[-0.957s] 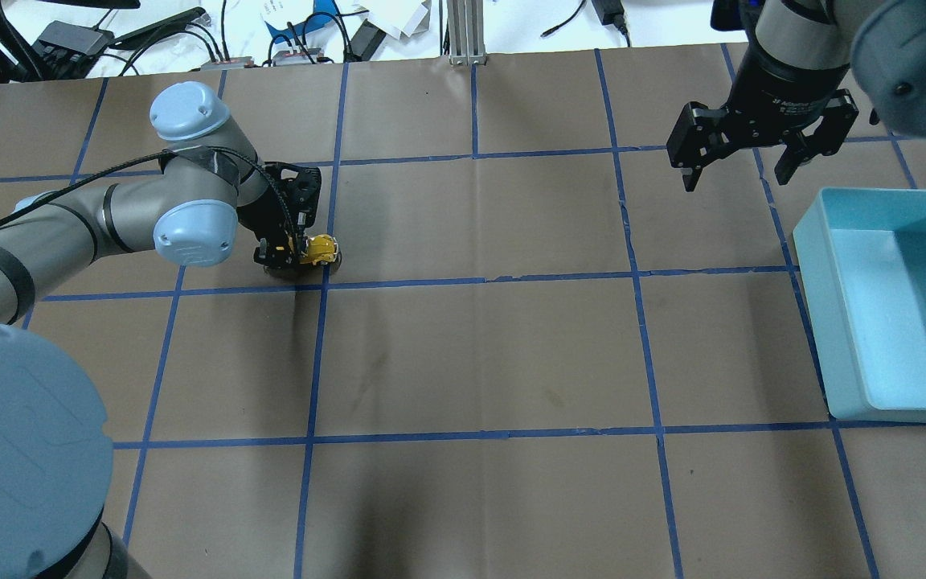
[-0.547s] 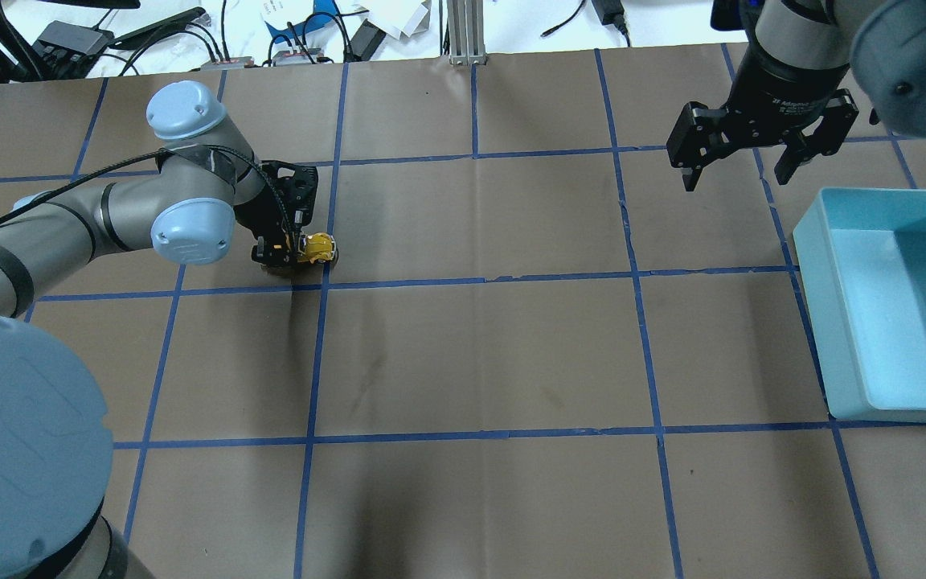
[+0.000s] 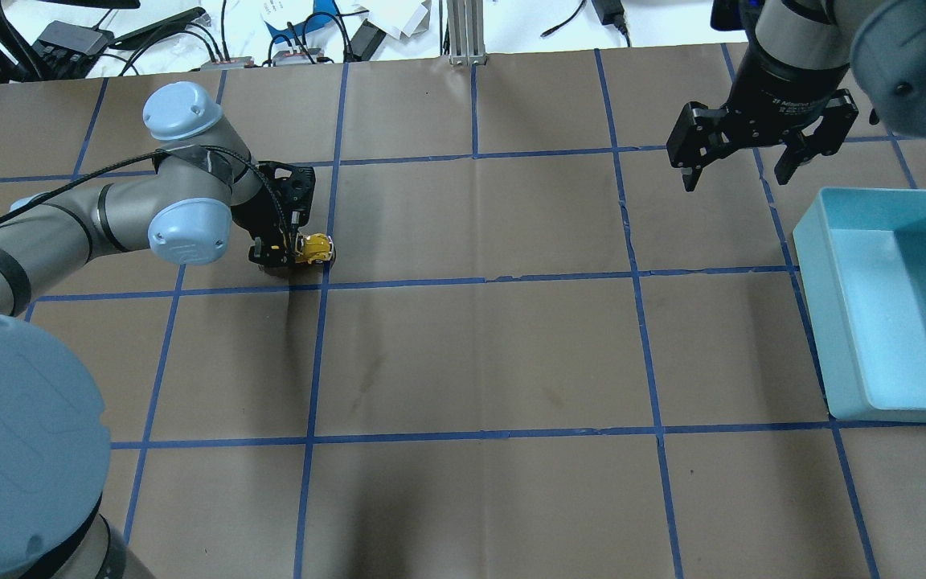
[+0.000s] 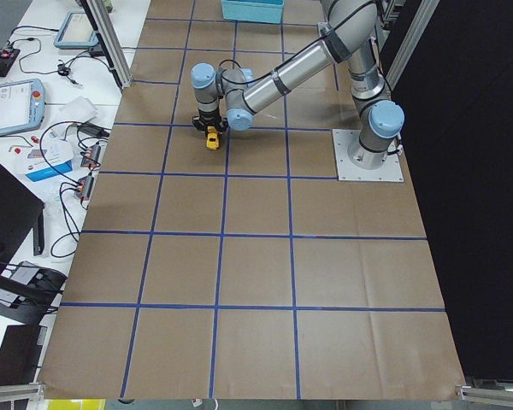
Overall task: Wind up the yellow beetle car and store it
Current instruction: 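Press the car down and drag it toward the robot with the left gripper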
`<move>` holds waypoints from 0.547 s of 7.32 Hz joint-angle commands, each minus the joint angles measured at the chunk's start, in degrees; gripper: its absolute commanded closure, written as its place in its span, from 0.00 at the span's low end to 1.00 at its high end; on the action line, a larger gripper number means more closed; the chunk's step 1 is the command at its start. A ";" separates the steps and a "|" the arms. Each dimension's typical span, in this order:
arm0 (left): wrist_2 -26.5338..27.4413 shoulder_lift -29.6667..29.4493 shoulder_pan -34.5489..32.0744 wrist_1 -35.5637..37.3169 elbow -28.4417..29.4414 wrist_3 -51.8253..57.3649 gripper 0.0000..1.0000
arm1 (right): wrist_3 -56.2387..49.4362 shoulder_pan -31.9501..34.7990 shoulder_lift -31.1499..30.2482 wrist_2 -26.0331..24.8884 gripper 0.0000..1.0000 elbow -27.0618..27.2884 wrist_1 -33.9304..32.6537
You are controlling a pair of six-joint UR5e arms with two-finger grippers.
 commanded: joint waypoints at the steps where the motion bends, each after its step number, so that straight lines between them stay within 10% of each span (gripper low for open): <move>1: -0.03 -0.08 0.71 -0.18 0.21 0.05 0.59 | -0.03 0.00 0.00 0.00 0.00 0.00 -0.03; 4: -0.11 -0.08 2.46 -0.44 0.21 0.22 0.59 | -0.03 0.00 0.00 0.00 0.00 0.00 -0.03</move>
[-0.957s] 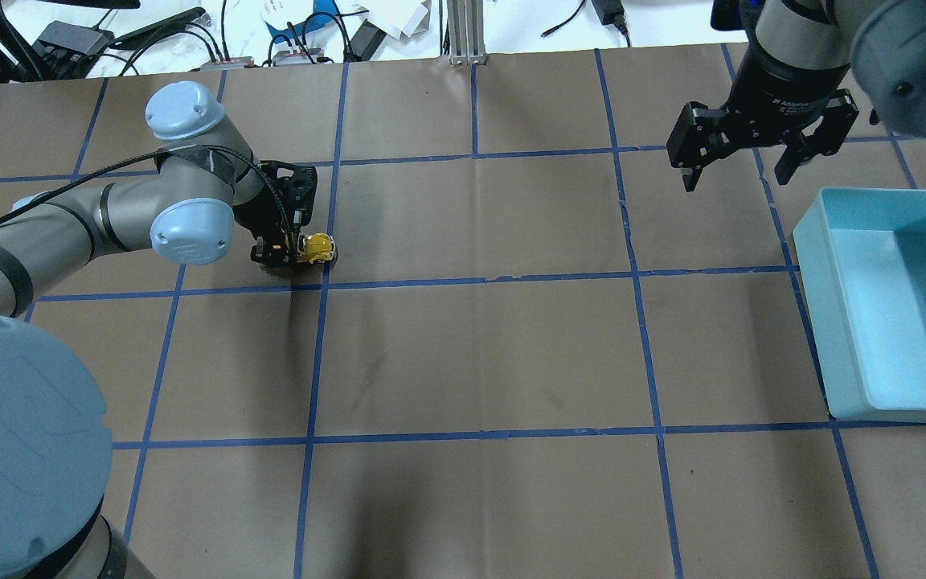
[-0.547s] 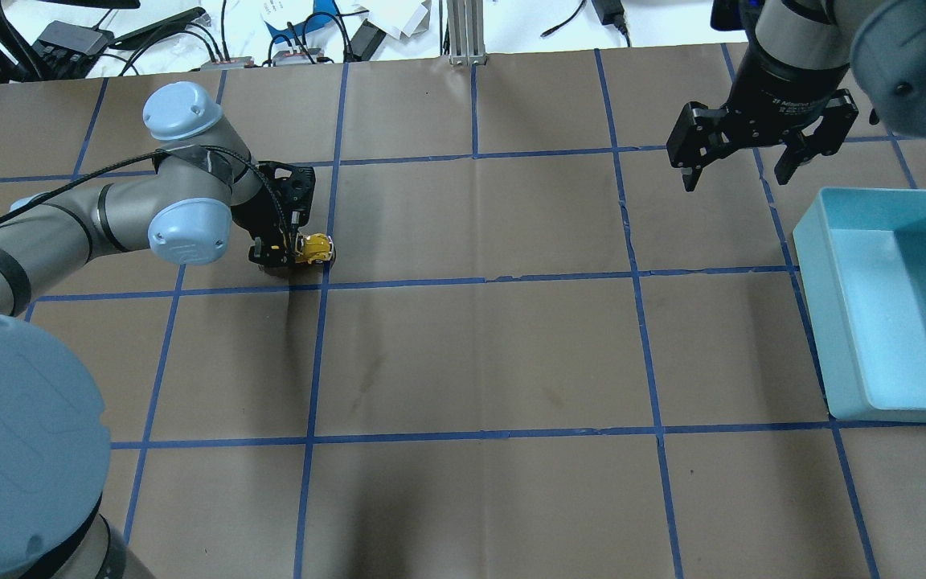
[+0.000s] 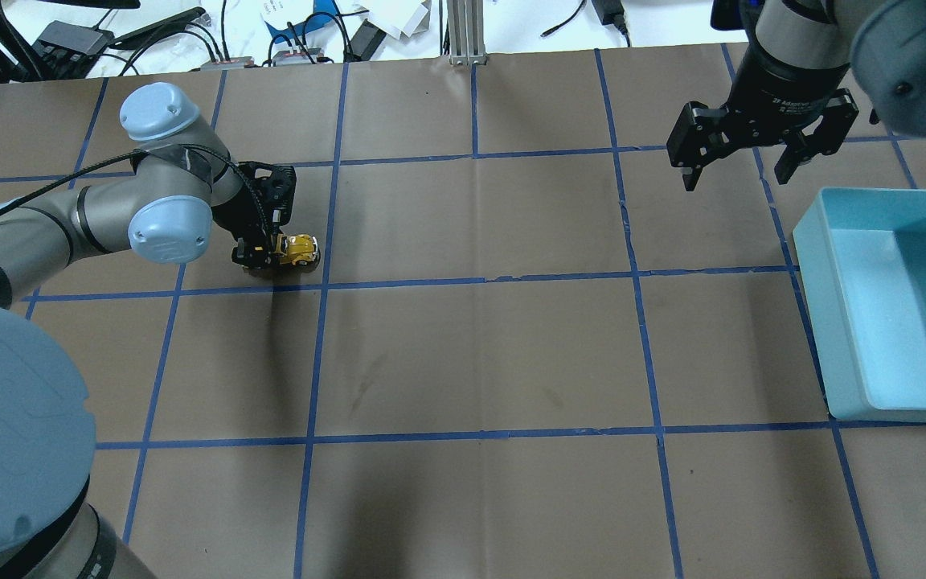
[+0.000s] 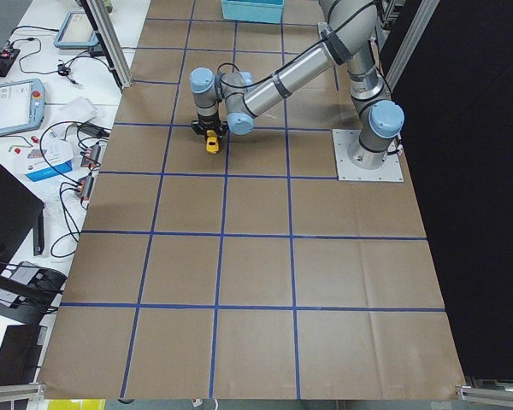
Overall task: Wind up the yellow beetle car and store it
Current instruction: 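Press the car down and drag it toward the robot with the left gripper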
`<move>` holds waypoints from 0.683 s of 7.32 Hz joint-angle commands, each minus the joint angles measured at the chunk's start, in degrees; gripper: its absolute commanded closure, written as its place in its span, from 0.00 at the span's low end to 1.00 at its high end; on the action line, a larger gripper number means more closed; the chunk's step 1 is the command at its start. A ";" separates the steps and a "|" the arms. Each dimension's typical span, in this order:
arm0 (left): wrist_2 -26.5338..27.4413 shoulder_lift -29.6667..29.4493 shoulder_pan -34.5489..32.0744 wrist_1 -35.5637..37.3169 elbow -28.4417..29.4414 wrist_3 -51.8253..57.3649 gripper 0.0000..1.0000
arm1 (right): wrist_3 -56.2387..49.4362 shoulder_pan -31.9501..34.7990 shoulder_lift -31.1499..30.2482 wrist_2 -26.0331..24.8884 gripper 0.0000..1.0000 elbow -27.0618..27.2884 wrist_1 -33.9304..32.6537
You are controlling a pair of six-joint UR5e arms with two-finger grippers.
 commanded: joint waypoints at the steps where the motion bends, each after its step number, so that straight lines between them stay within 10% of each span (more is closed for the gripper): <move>1: -0.88 -0.33 0.92 -0.09 0.08 0.25 0.59 | 0.00 0.00 0.00 0.00 0.00 0.00 -0.09; 5: -1.86 0.02 2.15 -0.09 0.08 3.24 0.59 | 0.00 0.00 0.00 0.00 0.00 0.00 -0.09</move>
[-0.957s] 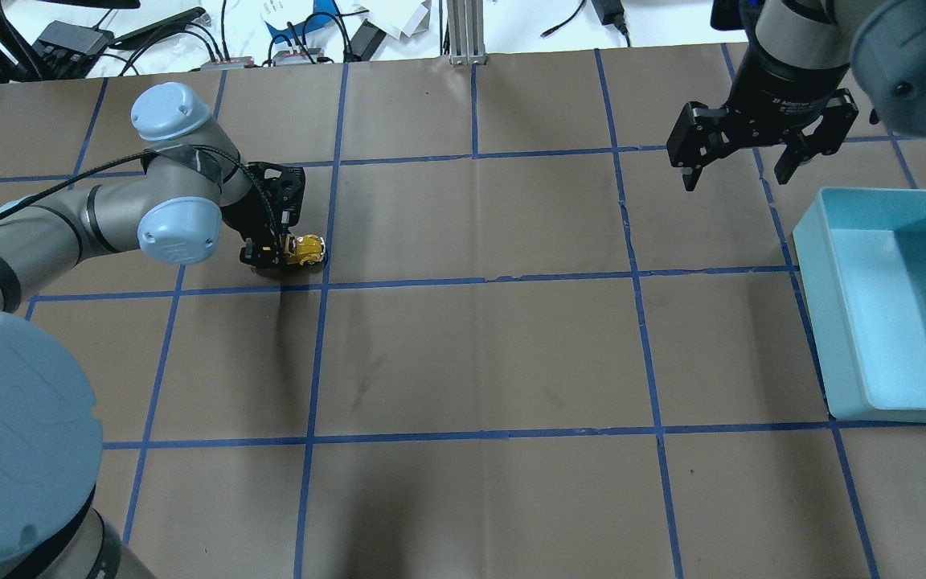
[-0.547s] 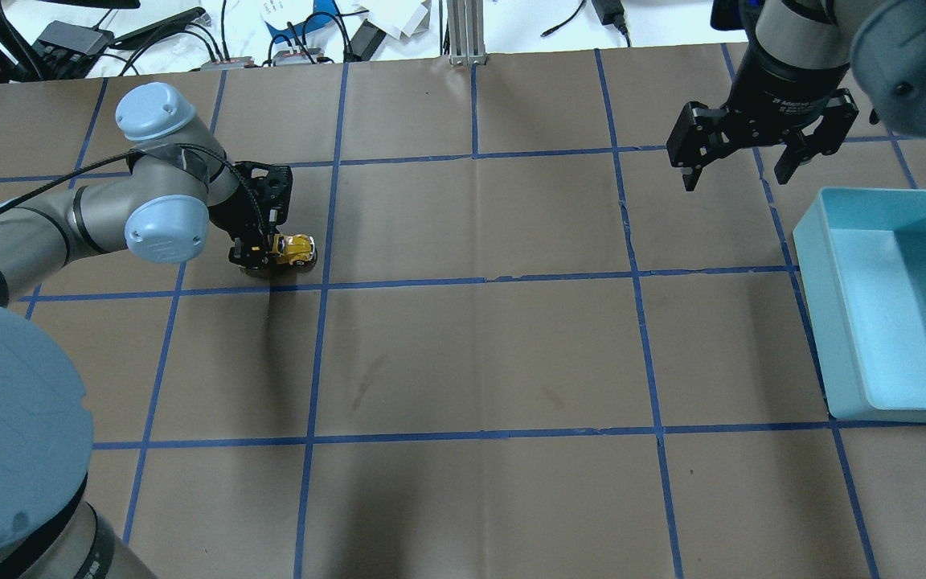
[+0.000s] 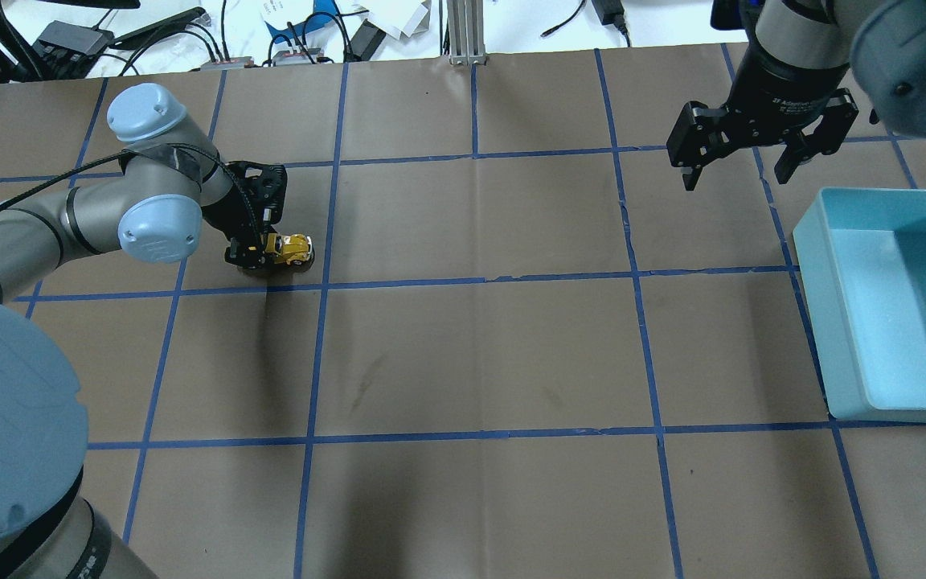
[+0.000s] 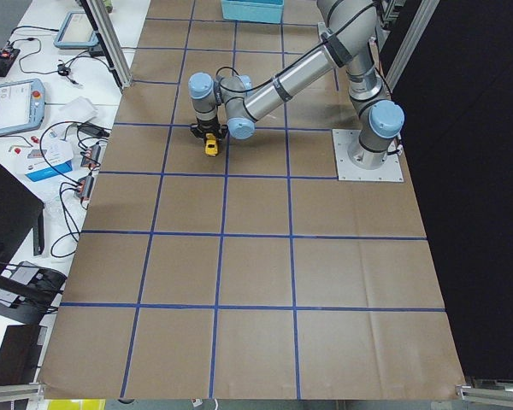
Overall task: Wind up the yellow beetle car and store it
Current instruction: 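Press the car down and drag it toward the robot with the left gripper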
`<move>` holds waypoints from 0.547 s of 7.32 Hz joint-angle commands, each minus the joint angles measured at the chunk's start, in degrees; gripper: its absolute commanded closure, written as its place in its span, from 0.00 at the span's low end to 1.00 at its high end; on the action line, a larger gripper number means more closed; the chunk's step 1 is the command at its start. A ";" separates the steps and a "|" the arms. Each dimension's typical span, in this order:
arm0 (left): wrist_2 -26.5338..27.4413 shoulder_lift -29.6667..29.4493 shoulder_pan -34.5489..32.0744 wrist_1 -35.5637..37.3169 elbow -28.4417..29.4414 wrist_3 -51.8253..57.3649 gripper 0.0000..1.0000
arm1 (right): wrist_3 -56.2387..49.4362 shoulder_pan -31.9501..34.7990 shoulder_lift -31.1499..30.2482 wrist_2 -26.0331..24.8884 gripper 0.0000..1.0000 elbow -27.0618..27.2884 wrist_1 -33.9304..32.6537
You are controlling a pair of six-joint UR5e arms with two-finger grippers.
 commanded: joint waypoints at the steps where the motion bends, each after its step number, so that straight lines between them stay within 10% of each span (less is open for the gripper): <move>1: -0.05 0.33 0.50 -0.01 -0.16 0.41 0.59 | 0.00 0.00 0.00 0.00 0.00 0.00 0.00; 4: 0.04 0.51 1.64 -0.01 -0.25 0.41 0.59 | 0.00 0.00 0.00 0.00 0.00 0.00 0.00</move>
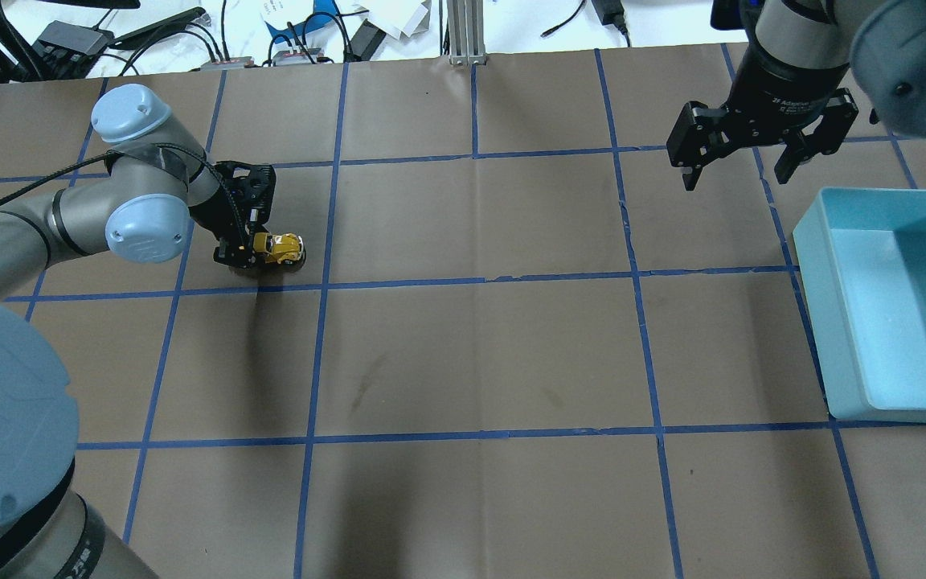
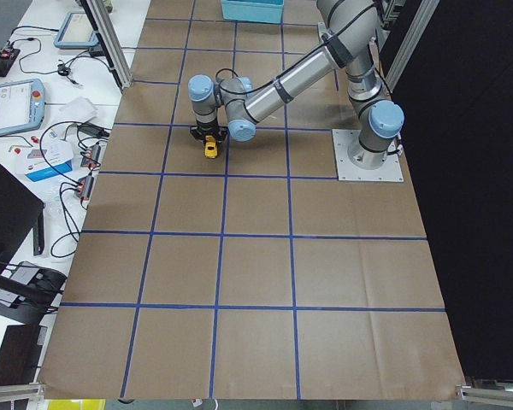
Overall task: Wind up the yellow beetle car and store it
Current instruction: 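Press the car down and drag it toward the robot with the left gripper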
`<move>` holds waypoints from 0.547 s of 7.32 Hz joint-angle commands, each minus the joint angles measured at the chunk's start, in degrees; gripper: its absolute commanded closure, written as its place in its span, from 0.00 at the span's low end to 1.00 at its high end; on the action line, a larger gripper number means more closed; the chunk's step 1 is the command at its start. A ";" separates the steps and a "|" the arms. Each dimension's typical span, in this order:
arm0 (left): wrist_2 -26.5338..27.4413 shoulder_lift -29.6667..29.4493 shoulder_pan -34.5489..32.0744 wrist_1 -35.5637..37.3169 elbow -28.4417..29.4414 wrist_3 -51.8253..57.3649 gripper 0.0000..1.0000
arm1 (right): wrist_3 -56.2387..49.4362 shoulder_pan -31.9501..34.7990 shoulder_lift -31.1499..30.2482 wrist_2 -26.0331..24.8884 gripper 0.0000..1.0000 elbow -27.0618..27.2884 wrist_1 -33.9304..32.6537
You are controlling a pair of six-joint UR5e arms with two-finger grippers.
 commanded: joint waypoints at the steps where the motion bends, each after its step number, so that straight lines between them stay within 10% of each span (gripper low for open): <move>1: 0.01 -0.05 0.58 0.00 0.07 0.03 0.59 | 0.00 0.00 0.00 0.00 0.00 0.00 0.00; 4: -0.16 -0.31 1.90 -0.26 -0.02 0.03 0.59 | 0.00 0.00 0.00 0.00 0.00 0.00 0.00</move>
